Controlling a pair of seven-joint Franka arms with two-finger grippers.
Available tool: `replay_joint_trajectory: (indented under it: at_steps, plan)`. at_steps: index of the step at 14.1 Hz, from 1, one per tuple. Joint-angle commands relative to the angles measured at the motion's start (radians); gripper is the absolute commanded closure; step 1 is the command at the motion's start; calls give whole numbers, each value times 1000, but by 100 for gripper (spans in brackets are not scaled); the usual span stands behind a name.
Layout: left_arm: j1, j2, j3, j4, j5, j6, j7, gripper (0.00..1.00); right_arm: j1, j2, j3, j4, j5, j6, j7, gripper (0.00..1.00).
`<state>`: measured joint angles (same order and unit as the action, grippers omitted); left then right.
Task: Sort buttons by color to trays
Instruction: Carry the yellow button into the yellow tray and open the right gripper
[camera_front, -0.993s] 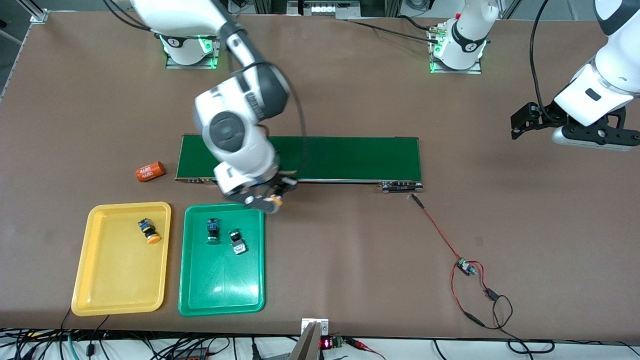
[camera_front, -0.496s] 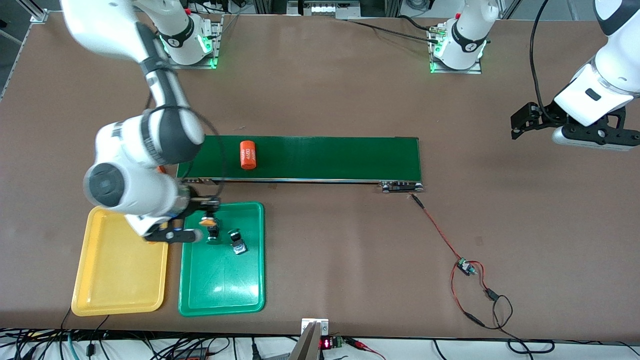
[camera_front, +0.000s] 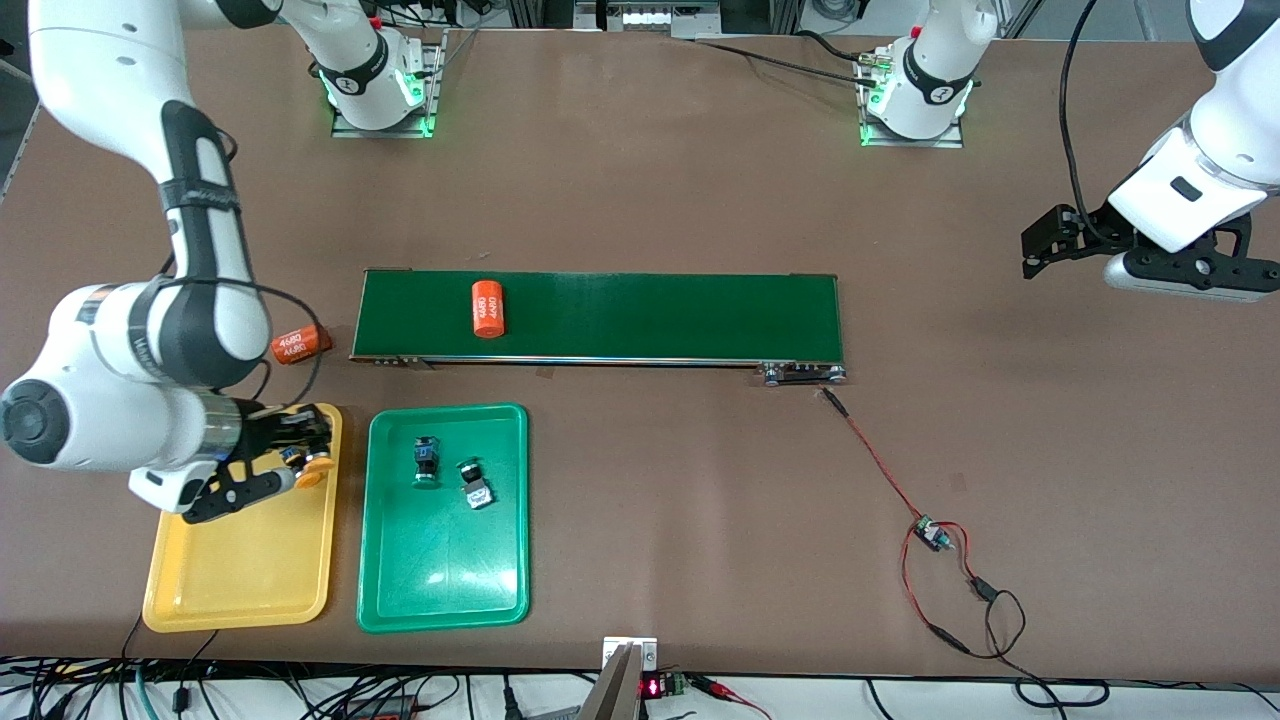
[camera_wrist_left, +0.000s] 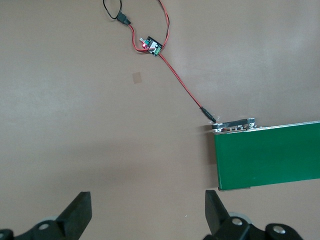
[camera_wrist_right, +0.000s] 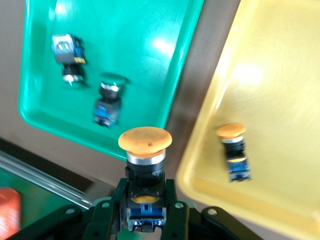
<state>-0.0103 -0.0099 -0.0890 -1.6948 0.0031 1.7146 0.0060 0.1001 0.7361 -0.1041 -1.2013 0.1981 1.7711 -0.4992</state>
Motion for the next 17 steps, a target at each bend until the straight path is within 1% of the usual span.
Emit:
replay_joint_trajectory:
  at_steps: [1, 2, 5, 7, 8, 11, 13, 17]
  plan:
    - [0, -2, -3, 18, 25, -24, 3, 0, -57, 34, 17, 17, 3, 37, -300, 100]
    - [0, -2, -3, 18, 25, -23, 3, 0, -62, 42, 15, 17, -8, 53, -376, 100]
    - [0, -2, -3, 18, 25, -23, 5, 0, -91, 86, 17, 19, -78, 63, -543, 100]
    - [0, -2, -3, 18, 25, -23, 5, 0, -108, 101, 17, 19, -82, 108, -652, 100]
    - [0, -2, -3, 18, 25, -23, 5, 0, -114, 101, 17, 19, -83, 126, -683, 100]
    - [0, -2, -2, 18, 25, -24, 5, 0, -137, 103, 15, 19, -86, 131, -696, 100]
    - [0, -2, -3, 18, 25, -24, 5, 0, -155, 112, 15, 20, -124, 143, -775, 100]
    - [0, -2, -2, 18, 25, -23, 5, 0, -188, 167, 17, 19, -128, 295, -1001, 100]
